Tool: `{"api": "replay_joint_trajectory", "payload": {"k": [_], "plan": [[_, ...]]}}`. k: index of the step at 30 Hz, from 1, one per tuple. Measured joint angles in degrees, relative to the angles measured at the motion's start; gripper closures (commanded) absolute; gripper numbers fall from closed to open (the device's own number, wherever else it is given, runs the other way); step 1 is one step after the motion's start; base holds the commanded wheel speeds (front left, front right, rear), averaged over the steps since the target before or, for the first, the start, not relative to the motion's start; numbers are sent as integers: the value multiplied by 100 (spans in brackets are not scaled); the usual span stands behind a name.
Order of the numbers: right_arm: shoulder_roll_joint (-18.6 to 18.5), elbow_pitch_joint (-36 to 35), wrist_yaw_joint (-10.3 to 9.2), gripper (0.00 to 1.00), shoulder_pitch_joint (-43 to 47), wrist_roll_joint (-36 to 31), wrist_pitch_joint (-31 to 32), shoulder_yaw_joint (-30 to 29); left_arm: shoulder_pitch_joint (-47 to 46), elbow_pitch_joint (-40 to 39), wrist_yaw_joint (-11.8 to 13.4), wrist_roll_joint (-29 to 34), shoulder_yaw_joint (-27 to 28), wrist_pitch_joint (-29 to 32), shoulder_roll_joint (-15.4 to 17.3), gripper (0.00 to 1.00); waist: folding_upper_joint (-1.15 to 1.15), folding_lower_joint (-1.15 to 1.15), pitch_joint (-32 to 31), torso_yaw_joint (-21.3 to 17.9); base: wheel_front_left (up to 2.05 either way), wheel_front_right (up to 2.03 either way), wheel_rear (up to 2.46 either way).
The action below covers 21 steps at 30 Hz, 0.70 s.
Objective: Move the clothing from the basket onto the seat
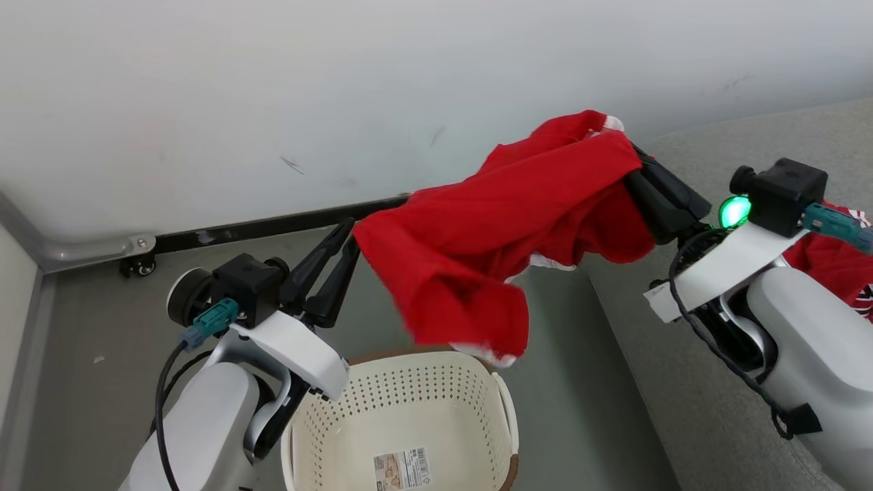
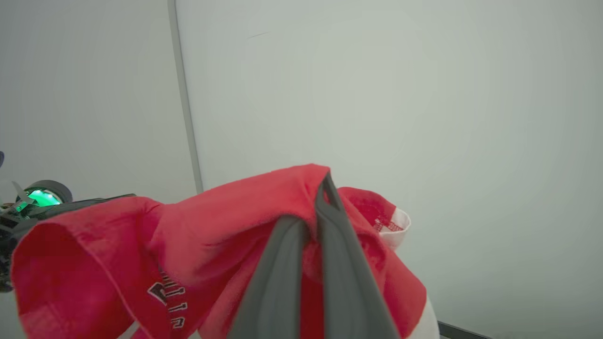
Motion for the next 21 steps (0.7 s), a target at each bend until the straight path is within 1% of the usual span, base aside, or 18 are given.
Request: {"api": "replay_joint_trajectory", "payload": {"k": [1,4,8,10,16,21], "plan": [[-8,-16,0,100,77,-14,0,-105,3,0,-1,0,-27,-1,-1,0,0,0,-10,-6,0,0,0],[-44,-37,0,100,328,-118,0,-391,10,-14,-49,-8,-55,-24,-7,0,0,0,-39,-26,0,0,0],[-57,-69,0,100,670,-266,0,-742,19,-82,-53,-62,-105,-52,-12,0,0,0,-77,-60,0,0,0],[-60,-113,0,100,818,-324,0,-909,25,-130,-100,-71,-152,-69,-16,0,0,0,-96,-82,0,0,0],[-89,-170,0,100,1274,-497,0,-1436,131,-253,-108,-259,-237,-91,-105,0,0,0,-150,-174,0,0,0],[-119,-229,0,100,1651,-694,0,-1804,137,-366,-129,-269,-396,-93,-76,0,0,0,-184,-277,0,0,0]]}}
